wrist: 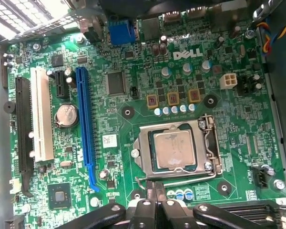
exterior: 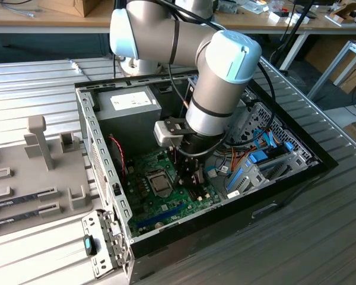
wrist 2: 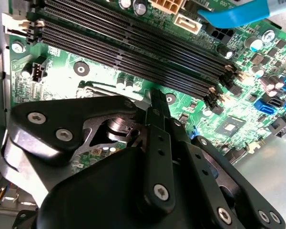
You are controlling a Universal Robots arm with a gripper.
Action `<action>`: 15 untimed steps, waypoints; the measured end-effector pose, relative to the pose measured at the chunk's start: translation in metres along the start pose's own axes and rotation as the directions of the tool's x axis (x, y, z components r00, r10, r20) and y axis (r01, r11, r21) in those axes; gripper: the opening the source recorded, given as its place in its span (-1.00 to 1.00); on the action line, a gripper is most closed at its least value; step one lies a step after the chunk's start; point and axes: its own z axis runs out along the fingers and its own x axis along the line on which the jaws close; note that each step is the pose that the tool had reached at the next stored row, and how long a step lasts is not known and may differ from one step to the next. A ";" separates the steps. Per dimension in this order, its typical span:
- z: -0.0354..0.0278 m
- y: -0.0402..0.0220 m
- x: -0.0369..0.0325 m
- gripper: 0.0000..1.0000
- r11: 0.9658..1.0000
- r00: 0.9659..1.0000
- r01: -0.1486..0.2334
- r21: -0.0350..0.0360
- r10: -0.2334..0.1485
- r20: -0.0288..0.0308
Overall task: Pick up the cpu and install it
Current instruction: 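Install the first cpu locking lever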
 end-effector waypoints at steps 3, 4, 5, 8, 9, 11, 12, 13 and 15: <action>0.0001 0.0000 0.0001 -0.79 1.000 1.000 0.000 0.000 0.000 -0.003; 0.0002 0.0012 0.0001 -0.79 1.000 1.000 0.000 0.000 0.000 -0.003; 0.0004 0.0025 0.0002 -0.79 1.000 1.000 0.000 0.000 0.000 -0.003; 0.0006 0.0049 0.0004 -0.79 1.000 1.000 0.000 0.000 0.000 -0.003; 0.0007 0.0060 0.0006 -0.79 1.000 1.000 0.000 0.001 0.000 -0.003; 0.0010 0.0090 0.0009 -0.79 1.000 1.000 0.000 0.001 0.000 -0.003; 0.0011 0.0101 0.0010 -0.79 1.000 1.000 0.000 0.002 0.000 -0.003; 0.0010 0.0103 0.0010 -0.79 1.000 1.000 -0.001 0.002 0.001 -0.003; -0.0007 0.0106 0.0012 -0.79 1.000 1.000 -0.001 0.004 0.001 -0.003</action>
